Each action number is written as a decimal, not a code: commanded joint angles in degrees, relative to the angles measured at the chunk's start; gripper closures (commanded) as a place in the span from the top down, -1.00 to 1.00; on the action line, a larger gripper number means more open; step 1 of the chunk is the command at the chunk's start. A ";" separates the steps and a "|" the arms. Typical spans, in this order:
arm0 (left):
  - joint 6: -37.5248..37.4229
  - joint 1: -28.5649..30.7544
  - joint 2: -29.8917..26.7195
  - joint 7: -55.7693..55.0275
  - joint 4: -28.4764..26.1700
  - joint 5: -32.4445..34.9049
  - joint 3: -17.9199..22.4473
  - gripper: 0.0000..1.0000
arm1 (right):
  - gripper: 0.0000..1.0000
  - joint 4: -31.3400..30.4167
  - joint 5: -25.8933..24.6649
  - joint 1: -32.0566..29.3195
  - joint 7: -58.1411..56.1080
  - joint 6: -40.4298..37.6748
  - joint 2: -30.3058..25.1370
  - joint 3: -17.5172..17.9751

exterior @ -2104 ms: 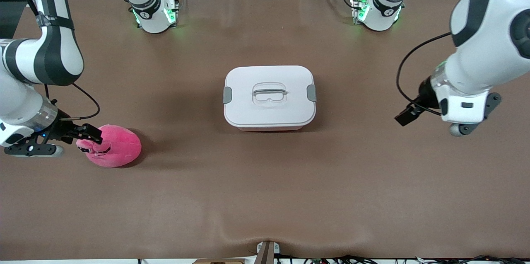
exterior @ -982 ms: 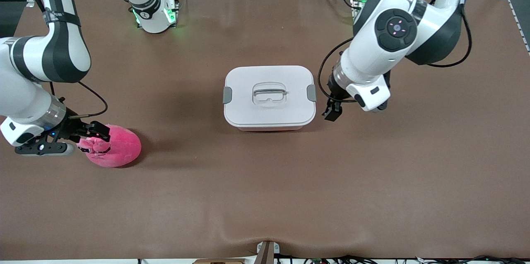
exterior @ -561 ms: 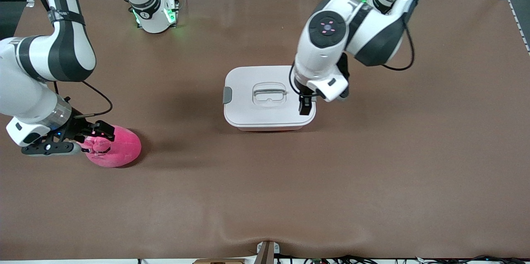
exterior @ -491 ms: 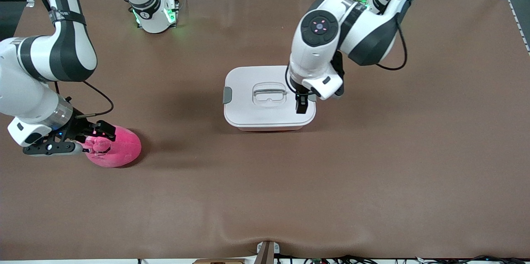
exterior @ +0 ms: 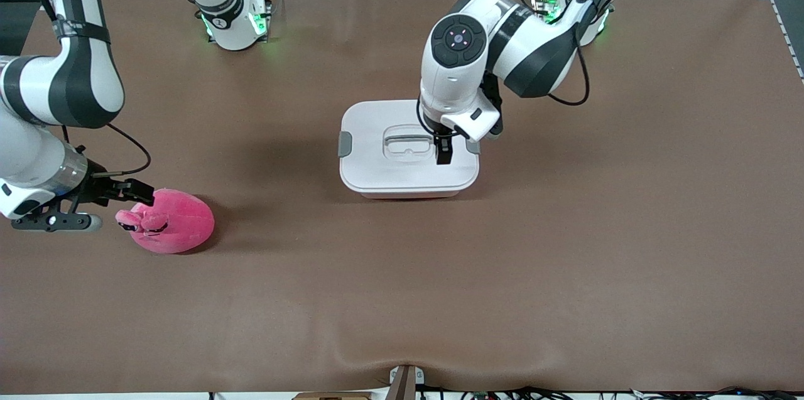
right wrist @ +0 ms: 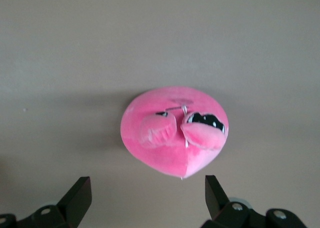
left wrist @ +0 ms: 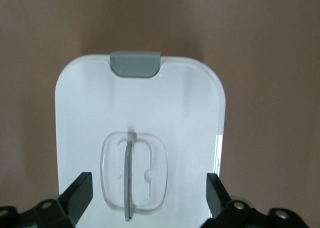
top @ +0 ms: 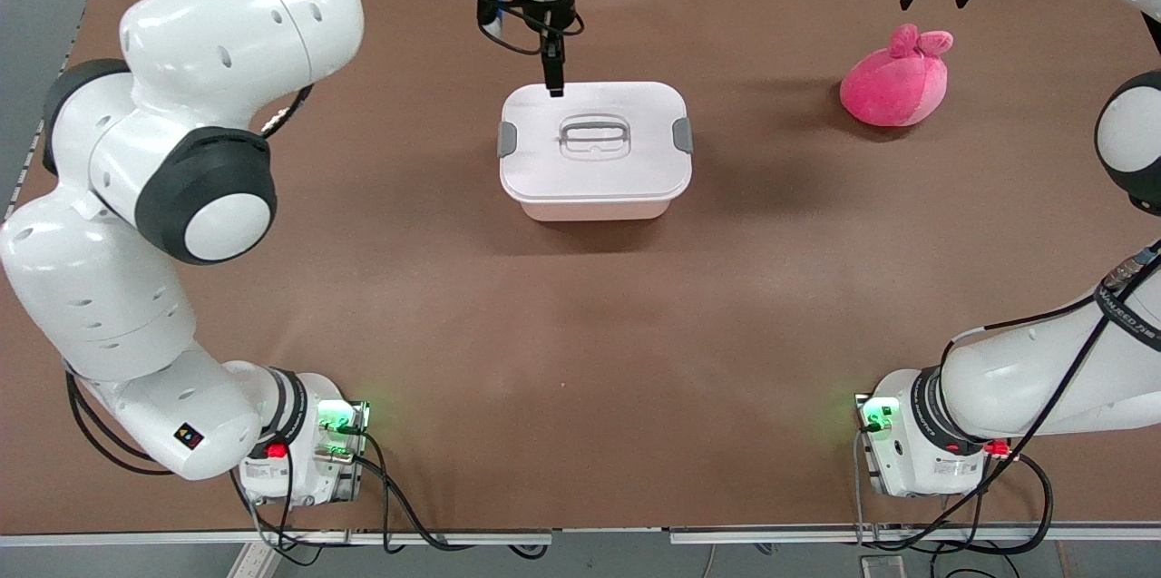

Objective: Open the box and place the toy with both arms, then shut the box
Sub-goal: 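Lower the left gripper onto the box lid handle and grasp it, then grasp the pink plush with the right gripper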

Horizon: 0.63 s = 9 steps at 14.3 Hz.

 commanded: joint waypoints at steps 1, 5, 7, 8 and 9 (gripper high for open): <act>2.24 -2.05 1.38 -3.20 -0.44 -0.90 0.18 1.00 | 1.00 2.58 -1.32 2.08 -0.08 -1.16 3.22 0.82; 5.39 -4.59 2.26 -4.70 -3.60 -1.08 -0.70 1.00 | 1.00 3.73 -6.34 3.06 -12.01 -0.46 6.13 0.91; 8.99 -4.77 3.05 -6.19 -4.57 -0.91 -0.79 1.00 | 1.00 5.49 -5.81 2.45 -13.26 -0.55 7.97 0.91; 9.62 -5.12 3.83 -6.19 -4.57 -0.47 -0.70 1.00 | 1.00 6.10 -5.81 2.45 -14.57 -0.63 8.42 0.91; 9.62 -5.47 4.10 -5.58 -4.57 -0.03 -0.70 1.00 | 1.00 6.11 -5.81 2.10 -16.59 -0.90 8.68 0.91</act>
